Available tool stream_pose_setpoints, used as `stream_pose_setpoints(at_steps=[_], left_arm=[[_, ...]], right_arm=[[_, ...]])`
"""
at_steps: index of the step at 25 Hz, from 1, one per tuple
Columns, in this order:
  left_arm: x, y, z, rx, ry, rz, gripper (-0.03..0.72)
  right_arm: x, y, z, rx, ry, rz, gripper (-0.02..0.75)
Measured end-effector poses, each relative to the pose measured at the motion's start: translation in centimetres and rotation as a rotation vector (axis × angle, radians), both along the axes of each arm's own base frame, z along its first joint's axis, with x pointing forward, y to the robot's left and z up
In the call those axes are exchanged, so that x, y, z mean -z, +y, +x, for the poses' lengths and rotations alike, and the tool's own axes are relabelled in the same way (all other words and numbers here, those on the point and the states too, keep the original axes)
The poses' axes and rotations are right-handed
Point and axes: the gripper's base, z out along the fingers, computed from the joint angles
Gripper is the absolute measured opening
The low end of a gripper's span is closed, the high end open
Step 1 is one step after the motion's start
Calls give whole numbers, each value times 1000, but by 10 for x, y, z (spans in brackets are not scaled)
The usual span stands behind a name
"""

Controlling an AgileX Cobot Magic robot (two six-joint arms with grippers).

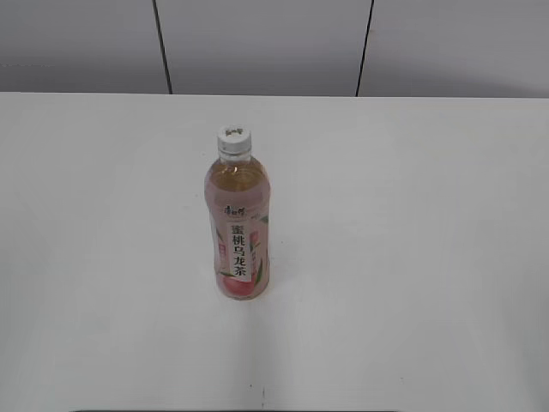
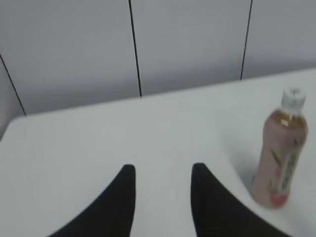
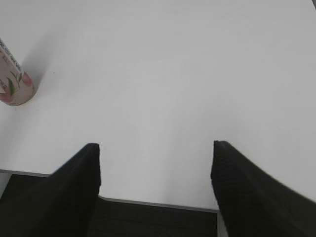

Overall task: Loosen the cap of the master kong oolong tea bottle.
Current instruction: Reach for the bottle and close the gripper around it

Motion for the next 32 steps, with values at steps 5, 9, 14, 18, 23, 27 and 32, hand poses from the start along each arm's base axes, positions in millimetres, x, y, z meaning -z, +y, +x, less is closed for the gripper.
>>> stream_pose_setpoints(at_steps=[5,9,14,18,23,27,32], left_arm=[[-17,-2,12,10,-165,-75,241],[-12,-7,43,30,-106,-177,241],[-6,-5,86,-17,-94,-274,241],[-1,0,121,-88,-119,-220,241],[6,-2,165,-102,-159,-141,241],[32,-15,205,-67,-90,-103,241],[68,-28,240,-52,-21,-70,241]], right_arm=[[0,0,0,0,0,0,531],[0,0,0,0,0,0,531],[0,0,0,0,0,0,531],[0,0,0,0,0,0,531],[0,0,0,0,0,0,531],[0,0,0,0,0,0,531],[0,0,0,0,0,0,531]])
